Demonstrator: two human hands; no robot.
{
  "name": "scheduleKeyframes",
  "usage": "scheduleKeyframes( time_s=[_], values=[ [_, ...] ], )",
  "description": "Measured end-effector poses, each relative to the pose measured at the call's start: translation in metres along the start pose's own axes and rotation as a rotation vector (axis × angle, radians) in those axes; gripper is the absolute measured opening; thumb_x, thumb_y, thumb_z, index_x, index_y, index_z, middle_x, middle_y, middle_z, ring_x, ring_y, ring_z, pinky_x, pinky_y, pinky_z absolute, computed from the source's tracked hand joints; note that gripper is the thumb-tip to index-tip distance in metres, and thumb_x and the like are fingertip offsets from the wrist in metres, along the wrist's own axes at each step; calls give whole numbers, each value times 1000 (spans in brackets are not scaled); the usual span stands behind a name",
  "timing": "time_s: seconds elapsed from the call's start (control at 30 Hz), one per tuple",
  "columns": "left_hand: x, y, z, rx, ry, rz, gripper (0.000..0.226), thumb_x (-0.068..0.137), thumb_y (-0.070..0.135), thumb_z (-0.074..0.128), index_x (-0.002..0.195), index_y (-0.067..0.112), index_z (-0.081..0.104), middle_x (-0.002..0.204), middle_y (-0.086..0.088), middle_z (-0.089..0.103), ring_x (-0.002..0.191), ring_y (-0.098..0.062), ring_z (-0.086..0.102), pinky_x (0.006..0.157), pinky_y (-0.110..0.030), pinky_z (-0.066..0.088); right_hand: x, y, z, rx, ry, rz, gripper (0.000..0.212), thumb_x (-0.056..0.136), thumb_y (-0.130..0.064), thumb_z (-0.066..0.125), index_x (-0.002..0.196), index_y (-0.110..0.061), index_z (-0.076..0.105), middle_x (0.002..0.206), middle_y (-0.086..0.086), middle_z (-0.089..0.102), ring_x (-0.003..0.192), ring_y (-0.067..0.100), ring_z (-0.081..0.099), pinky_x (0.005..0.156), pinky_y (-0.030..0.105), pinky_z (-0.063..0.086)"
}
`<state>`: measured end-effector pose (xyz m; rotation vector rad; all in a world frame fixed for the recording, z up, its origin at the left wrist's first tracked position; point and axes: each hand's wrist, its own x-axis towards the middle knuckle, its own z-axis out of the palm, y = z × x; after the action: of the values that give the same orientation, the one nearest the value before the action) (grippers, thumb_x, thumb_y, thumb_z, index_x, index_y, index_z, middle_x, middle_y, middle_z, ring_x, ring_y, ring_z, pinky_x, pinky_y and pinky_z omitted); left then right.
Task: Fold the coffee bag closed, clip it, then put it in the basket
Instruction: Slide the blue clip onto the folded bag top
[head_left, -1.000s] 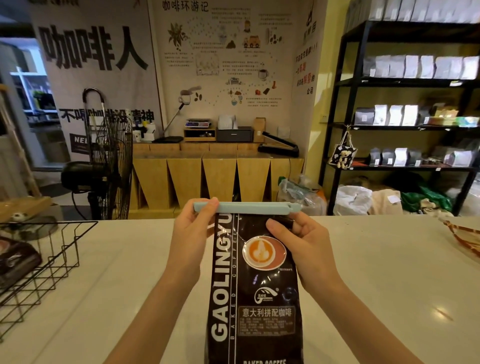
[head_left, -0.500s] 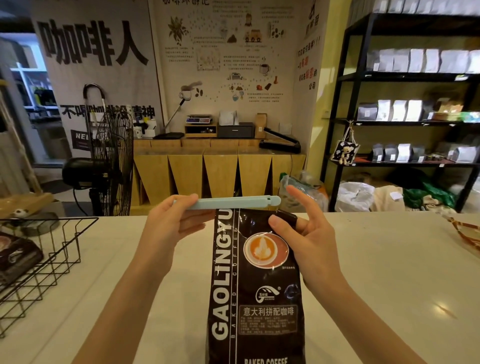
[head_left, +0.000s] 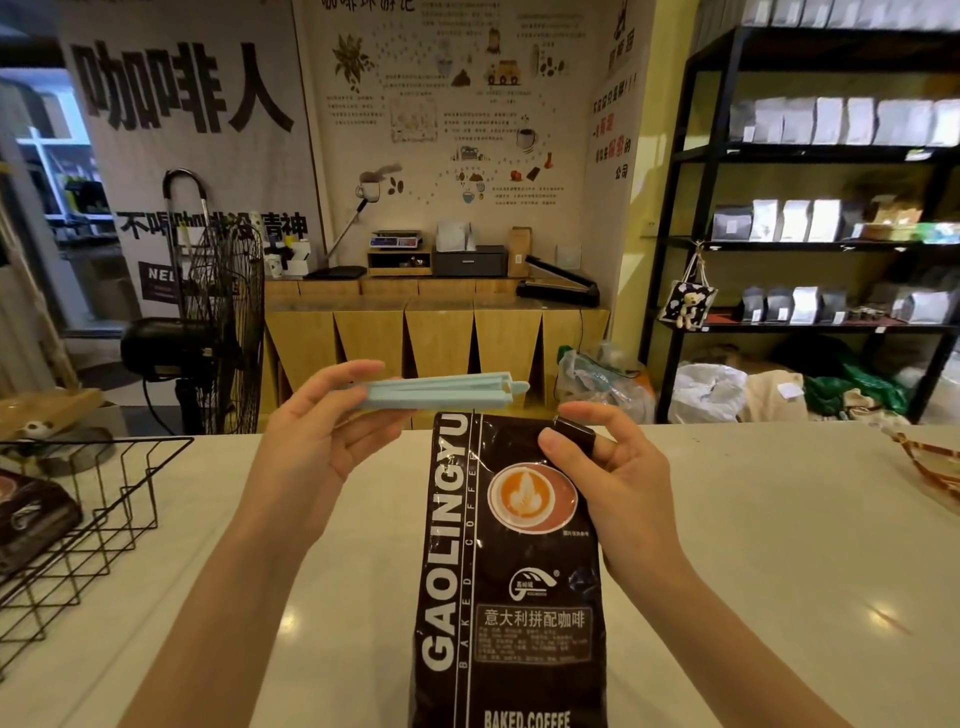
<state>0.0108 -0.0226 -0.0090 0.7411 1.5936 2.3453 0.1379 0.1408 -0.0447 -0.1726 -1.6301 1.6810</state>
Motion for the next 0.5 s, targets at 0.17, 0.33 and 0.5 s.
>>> scheduleKeyframes(
  time_s=[0.17, 0.33, 0.5],
  values=[
    [2, 0, -5, 41, 7, -38, 29, 87, 7, 44, 93, 24, 66, 81, 5, 76, 76, -14, 71, 60, -21, 57, 2, 3, 0, -24, 4, -7, 14, 76, -11, 67, 85, -20, 61, 67, -3, 75, 62, 15, 71, 51, 20, 55],
    [1, -3, -1, 66, 26, -24, 36, 83, -1, 43, 93, 25, 66, 79, 7, 74, 75, -12, 71, 62, -24, 51, 4, 4, -1, -10, 7, -9, 15, 75, -10, 68, 83, -21, 62, 67, -1, 75, 61, 16, 71, 51, 22, 55],
    [1, -4, 2, 112, 25, 8, 33, 85, 3, 47, 103, 25, 63, 86, 4, 74, 84, -13, 70, 66, -22, 57, 4, 3, -1, -7, -2, -9, 15, 75, -11, 67, 83, -22, 61, 67, -1, 75, 62, 17, 72, 51, 22, 56]
  ],
)
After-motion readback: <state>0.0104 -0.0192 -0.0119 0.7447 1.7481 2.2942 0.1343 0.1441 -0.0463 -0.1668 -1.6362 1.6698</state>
